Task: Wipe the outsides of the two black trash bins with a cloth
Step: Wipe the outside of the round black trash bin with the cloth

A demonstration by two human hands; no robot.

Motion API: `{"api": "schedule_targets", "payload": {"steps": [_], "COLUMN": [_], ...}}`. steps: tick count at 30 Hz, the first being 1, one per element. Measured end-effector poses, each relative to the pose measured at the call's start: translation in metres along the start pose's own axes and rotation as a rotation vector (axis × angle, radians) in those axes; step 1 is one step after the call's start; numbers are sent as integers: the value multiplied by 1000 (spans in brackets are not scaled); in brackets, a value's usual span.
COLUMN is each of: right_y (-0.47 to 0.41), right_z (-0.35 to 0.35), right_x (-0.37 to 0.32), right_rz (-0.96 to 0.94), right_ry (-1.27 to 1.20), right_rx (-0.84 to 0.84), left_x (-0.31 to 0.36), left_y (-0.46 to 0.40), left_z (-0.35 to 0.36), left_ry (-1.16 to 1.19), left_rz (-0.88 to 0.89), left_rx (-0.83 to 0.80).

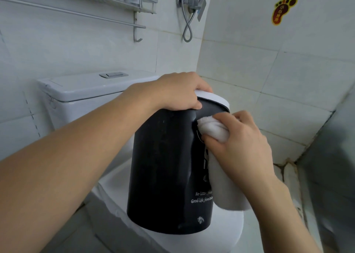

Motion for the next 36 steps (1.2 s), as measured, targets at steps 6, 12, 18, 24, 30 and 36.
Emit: {"api": "schedule_targets", "payload": {"steps": [6, 12, 18, 24, 30, 36], "right_y": [-16, 17, -16, -6, 13, -21], "right_z": [-3, 5, -1, 2, 4, 0], "right_x": [-9, -4, -6, -9, 0, -1], "right_rz": [-19, -53, -27, -39, -38, 6], "right_ry": [-27, 22, -36, -2, 1, -65], "right_rx": [44, -53, 28, 3, -89, 8], "left_x": [-1, -1, -1, -4, -4, -2], "left_y": [1, 0, -1, -4, -7, -11], "left_z": [1, -1, 1, 1, 1, 4], "left_ry": [43, -4, 60, 62, 36, 35], "left_rz": [13, -14, -3, -12, -25, -7], "left_rx": [-3, 0, -13, -10, -3, 6]}}
Point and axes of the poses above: each hand's wrist, its own y-axis away from the middle knuckle, its own z-axis out of the palm, x = y × z, the point moved 3 cm from there along -y, towards the middle knuckle, and after that the axes turned 2 degrees about -x, right-handed, at the moved point
